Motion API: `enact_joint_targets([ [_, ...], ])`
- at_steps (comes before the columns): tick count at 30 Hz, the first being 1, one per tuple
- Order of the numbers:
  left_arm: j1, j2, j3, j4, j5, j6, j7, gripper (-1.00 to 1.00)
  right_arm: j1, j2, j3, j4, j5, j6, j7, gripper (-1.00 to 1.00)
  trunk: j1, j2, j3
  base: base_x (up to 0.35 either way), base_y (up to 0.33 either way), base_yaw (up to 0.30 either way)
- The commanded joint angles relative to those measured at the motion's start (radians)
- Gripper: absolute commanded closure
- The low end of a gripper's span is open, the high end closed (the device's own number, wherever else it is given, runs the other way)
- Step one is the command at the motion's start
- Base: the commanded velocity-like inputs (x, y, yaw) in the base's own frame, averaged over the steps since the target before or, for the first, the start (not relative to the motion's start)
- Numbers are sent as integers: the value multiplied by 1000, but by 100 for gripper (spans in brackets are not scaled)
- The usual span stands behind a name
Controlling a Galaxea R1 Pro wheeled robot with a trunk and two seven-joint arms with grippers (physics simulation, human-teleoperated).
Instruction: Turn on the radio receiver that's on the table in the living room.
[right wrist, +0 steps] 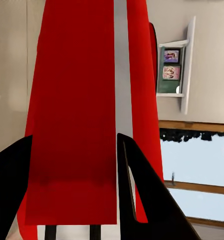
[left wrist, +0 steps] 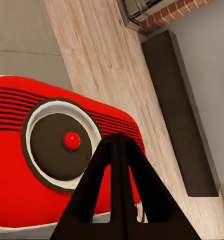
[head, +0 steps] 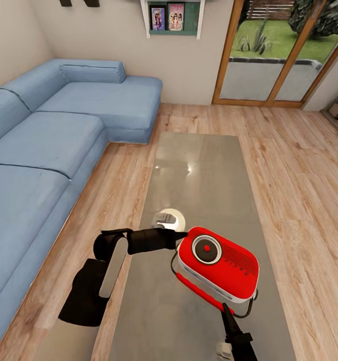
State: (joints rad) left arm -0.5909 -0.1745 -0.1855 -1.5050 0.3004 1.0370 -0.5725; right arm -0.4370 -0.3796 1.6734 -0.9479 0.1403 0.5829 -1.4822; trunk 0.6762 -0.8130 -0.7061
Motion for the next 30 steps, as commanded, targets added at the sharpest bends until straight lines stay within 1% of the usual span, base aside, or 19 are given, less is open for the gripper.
enact_joint_targets([
  [1, 0, 0, -1, 1, 1, 0, 20, 100, 0, 1, 0, 0, 3, 2, -2, 100, 0, 0, 0, 0, 0, 0],
  [3, 0, 0, -9, 2, 10, 0, 55, 100, 5, 3, 0, -1, 5, 5, -4, 100, 0, 0, 0, 0, 0, 0],
  [4, -1, 0, -23, 3, 22, 0, 69, 100, 13, 3, 0, -1, 5, 6, -5, 100, 0, 0, 0, 0, 0, 0],
  [5, -1, 0, -45, 5, 38, 0, 84, 100, 21, 3, 0, -1, 6, 7, -6, 100, 0, 0, 0, 0, 0, 0],
  [6, -1, 0, -56, 6, 47, 0, 93, 100, 24, 3, 1, -1, 6, 7, -6, 100, 0, 0, 0, 0, 0, 0],
  [8, -1, 0, -94, 8, 84, -1, 146, 100, 31, 4, 1, -1, 6, 7, -7, 100, 0, 0, 0, 0, 0, 0],
  [9, -1, 0, -100, 8, 94, -1, 164, 100, 33, 4, 0, -2, 6, 7, -7, 100, 0, 0, 0, 0, 0, 0],
  [10, -1, 0, -115, 9, 145, -1, 242, 100, 35, 4, 1, -2, 6, 8, -7, 100, 0, 0, 0, 0, 0, 0],
  [11, -1, 0, -119, 9, 173, -1, 269, 100, 36, 4, 1, -2, 7, 8, -7, 100, 0, 0, 0, 0, 0, 0],
  [13, -1, 0, -124, 12, 225, -2, 304, 100, 36, 4, 2, -11, 7, 9, -7, 100, 0, 0, 0, 0, 0, 0],
  [15, -1, 0, -126, 19, 242, -2, 314, 100, 37, 3, 1, -29, 6, 10, -8, 100, 0, 0, 0, 0, 0, 0],
  [18, -1, 0, -127, 27, 251, -2, 329, 100, 37, 2, 0, -42, 6, 20, -9, 100, 0, 0, 0, 0, 0, 0],
  [21, -8, 0, -127, 31, 257, -2, 378, 100, 37, 2, 0, -45, 7, 25, -9, 100, 0, 0, 0, 0, 0, 0],
  [23, -28, 0, -126, 50, 261, -2, 402, 100, 43, 2, 0, -47, 12, 26, -10, 100, 0, 0, 0, 0, 0, 0],
  [24, -41, 0, -126, 67, 278, -2, 412, 100, 49, 2, 0, -47, 14, 27, -11, 100, 0, 0, 0, 0, 0, 0],
  [27, -48, 0, -126, 77, 320, -2, 426, 100, 53, 1, 0, -48, 14, 27, -12, 100, 0, 0, 0, 0, 0, 0],
  [30, -53, 0, -126, 82, 343, -2, 474, 100, 54, 1, 0, -48, 12, 27, -12, 100, 0, 0, 0, 0, 0, 0],
])
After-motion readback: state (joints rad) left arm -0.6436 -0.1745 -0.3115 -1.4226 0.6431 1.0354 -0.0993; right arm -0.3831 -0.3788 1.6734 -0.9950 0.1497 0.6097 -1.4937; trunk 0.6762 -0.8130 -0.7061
